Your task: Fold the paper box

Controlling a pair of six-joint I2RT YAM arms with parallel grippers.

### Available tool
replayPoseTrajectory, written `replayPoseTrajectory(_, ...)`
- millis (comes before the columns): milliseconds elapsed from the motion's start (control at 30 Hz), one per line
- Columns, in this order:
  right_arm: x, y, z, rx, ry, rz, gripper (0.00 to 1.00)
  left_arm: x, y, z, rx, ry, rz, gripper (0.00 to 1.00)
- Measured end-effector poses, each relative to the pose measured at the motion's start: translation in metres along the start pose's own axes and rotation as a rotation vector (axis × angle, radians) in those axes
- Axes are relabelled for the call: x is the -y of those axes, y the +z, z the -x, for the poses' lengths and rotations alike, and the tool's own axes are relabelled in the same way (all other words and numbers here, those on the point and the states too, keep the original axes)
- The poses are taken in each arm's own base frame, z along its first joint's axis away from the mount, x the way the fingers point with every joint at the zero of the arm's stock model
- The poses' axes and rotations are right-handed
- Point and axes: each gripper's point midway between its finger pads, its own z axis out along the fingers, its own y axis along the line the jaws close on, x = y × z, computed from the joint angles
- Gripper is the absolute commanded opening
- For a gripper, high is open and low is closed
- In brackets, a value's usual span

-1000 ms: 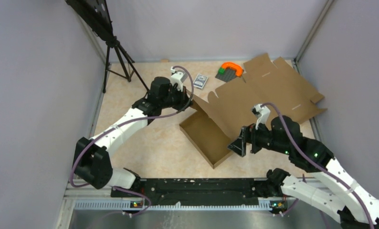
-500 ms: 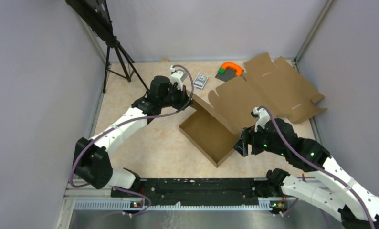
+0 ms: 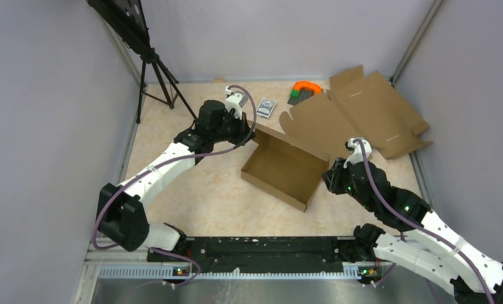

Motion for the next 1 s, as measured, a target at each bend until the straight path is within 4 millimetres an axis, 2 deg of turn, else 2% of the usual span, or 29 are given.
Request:
replayPoseTrajectory(67, 0.009, 0.002, 0.004, 0.04, 0.007, -0.044, 0.23, 0.0, -0.001, 0.001, 0.002, -0.003, 0.0, 0.0)
replayPoseTrajectory(167, 0.019, 0.007, 0.009, 0.086, 0.011, -0.102, 0.4, 0.003, -0.005, 0.002, 0.007, -0.003, -0.001, 0.0)
replayPoseTrajectory(267, 0.024, 0.008, 0.015, 0.12, 0.008, -0.129, 0.46, 0.004, -0.011, 0.004, 0.015, -0.004, 0.0, 0.0)
replayPoseTrajectory(433, 0.034, 0.011, 0.022, 0.148, -0.036, -0.188, 0.6, 0.006, -0.013, 0.005, 0.018, -0.004, -0.001, 0.0)
replayPoseTrajectory(667, 0.047, 0.013, 0.033, 0.197, -0.084, -0.28, 0.59, 0.006, -0.013, 0.005, 0.017, -0.004, -0.001, 0.0)
replayPoseTrajectory(800, 0.054, 0.012, 0.043, 0.254, -0.094, -0.323, 0.52, 0.005, -0.013, 0.003, 0.012, -0.005, 0.0, 0.0)
replayPoseTrajectory(933, 0.057, 0.017, 0.041, 0.263, -0.106, -0.343, 0.49, 0.005, -0.014, 0.003, 0.01, -0.006, 0.0, 0.0)
replayPoseTrajectory(1000, 0.058, 0.024, 0.036, 0.242, -0.119, -0.353, 0.43, 0.006, -0.014, 0.003, 0.01, -0.007, -0.001, 0.0)
